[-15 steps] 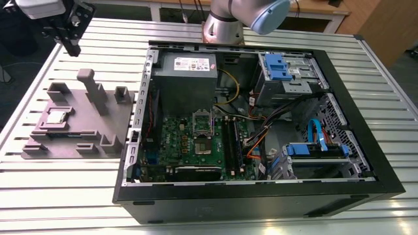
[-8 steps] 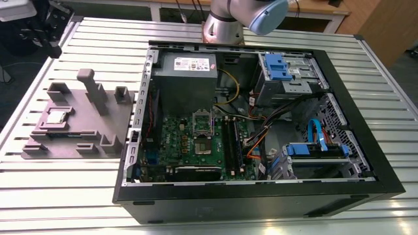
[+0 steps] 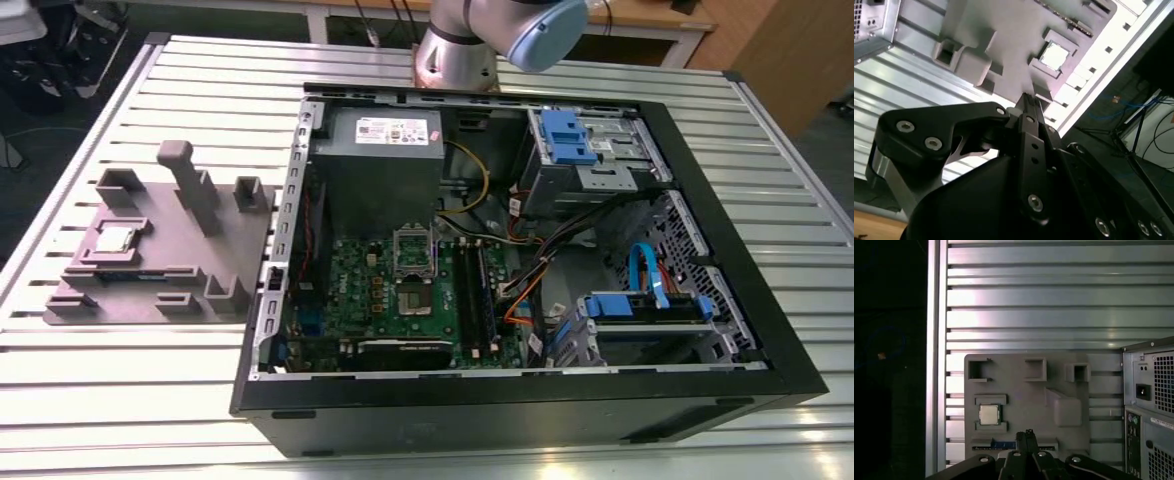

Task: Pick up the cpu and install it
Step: 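Reach for the cpu, then pick up the cpu and move it towards the insertion slot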

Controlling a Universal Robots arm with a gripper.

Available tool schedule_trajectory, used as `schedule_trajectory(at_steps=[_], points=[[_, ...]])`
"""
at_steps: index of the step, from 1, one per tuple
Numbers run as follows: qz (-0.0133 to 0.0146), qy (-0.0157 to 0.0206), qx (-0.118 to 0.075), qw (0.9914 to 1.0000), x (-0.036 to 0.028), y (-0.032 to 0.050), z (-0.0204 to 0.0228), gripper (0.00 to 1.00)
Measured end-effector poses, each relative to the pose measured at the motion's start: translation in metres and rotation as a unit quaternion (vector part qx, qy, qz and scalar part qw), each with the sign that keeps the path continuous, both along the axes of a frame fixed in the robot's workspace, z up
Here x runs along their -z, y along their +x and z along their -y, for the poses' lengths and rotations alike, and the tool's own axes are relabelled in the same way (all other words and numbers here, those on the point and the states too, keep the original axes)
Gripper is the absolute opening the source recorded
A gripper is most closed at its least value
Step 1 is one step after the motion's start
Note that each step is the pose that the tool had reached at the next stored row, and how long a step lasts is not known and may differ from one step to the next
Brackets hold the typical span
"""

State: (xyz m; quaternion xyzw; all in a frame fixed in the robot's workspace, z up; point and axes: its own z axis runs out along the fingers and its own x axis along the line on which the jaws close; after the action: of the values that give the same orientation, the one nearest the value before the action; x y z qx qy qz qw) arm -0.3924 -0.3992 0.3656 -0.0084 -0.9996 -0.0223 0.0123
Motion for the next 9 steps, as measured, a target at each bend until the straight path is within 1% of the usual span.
schedule_trajectory(at_steps=[2, 4, 6, 9], points=[[-0.0014, 0.0000, -0.007, 0.99997, 0.0035, -0.0008, 0.0001, 0.10], [-0.0022, 0.0000, -0.015, 0.99989, 0.0072, -0.0021, 0.0000, 0.10], [-0.0023, 0.0000, -0.017, 0.99984, 0.0108, -0.0083, 0.0001, 0.10], [-0.0023, 0.0000, -0.018, 0.99984, 0.0162, -0.0217, 0.0000, 0.10]])
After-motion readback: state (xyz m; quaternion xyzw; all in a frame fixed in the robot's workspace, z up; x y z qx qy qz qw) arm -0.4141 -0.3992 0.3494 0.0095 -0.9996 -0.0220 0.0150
